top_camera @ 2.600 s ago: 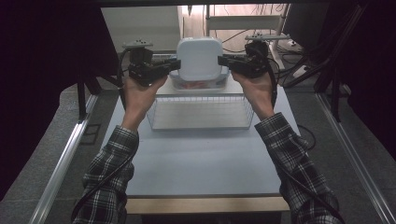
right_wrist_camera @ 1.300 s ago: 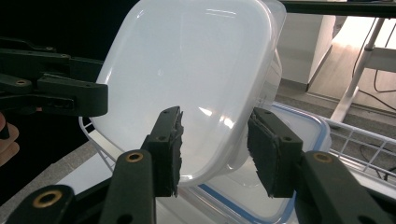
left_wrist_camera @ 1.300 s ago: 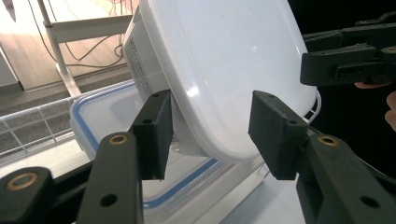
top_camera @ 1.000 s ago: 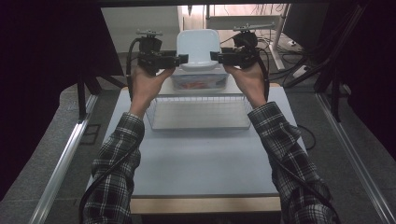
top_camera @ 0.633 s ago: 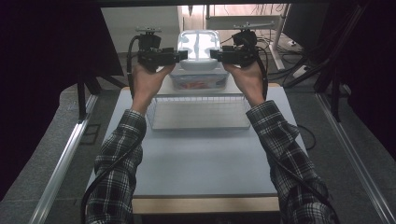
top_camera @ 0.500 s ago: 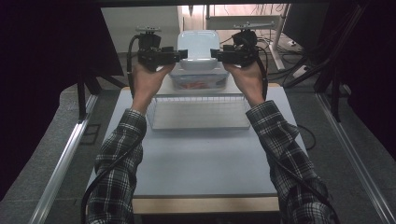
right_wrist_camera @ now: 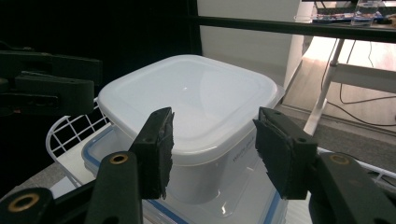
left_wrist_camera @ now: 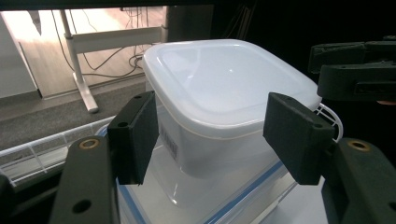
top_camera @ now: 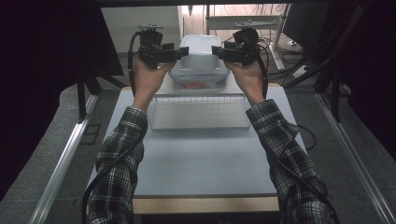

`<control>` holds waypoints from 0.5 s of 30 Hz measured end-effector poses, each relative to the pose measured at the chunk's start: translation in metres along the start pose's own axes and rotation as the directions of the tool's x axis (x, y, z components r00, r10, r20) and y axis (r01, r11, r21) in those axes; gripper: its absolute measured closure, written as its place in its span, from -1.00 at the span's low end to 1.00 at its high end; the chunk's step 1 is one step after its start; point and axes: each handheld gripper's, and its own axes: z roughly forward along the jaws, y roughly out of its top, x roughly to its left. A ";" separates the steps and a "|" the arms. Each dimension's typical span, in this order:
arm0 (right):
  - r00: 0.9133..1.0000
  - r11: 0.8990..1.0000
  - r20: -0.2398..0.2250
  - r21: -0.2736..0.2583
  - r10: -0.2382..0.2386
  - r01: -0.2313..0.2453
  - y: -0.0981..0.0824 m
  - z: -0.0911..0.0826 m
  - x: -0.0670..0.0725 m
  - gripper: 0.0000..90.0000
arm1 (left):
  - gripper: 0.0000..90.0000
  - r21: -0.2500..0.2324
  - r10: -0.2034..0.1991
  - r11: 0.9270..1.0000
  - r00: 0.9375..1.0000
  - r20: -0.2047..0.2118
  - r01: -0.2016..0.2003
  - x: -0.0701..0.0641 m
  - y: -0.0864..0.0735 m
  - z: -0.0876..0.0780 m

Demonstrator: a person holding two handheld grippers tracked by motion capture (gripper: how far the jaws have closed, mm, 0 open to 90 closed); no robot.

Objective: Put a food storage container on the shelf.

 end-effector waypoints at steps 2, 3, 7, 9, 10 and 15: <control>1.000 1.000 -0.004 0.000 -0.006 0.006 0.000 -0.001 0.000 0.02 | -0.23 -0.006 0.004 1.000 1.000 0.010 -0.004 -0.001 0.000 -0.002; 1.000 1.000 -0.006 -0.002 -0.008 0.008 0.000 -0.002 0.000 0.01 | -0.24 -0.006 0.004 1.000 1.000 0.010 -0.004 -0.001 0.000 -0.002; 0.999 1.000 -0.036 -0.002 -0.010 0.010 -0.002 -0.007 0.001 -0.11 | -0.35 -0.016 0.043 0.999 0.998 0.039 -0.042 -0.005 -0.006 -0.007; 0.999 1.000 -0.053 0.005 -0.013 0.014 -0.005 -0.009 0.001 -0.20 | -0.40 -0.021 0.049 0.999 0.998 0.049 -0.048 -0.006 -0.008 -0.008; 0.999 1.000 -0.053 0.005 -0.013 0.014 -0.005 -0.009 0.001 -0.20 | -0.40 -0.024 0.056 0.998 0.997 0.058 -0.054 -0.007 -0.011 -0.009; 0.995 1.000 -0.091 0.002 -0.030 0.030 -0.018 -0.014 0.002 -0.42 | -0.57 -0.019 0.089 0.996 0.992 0.092 -0.088 -0.010 -0.027 -0.011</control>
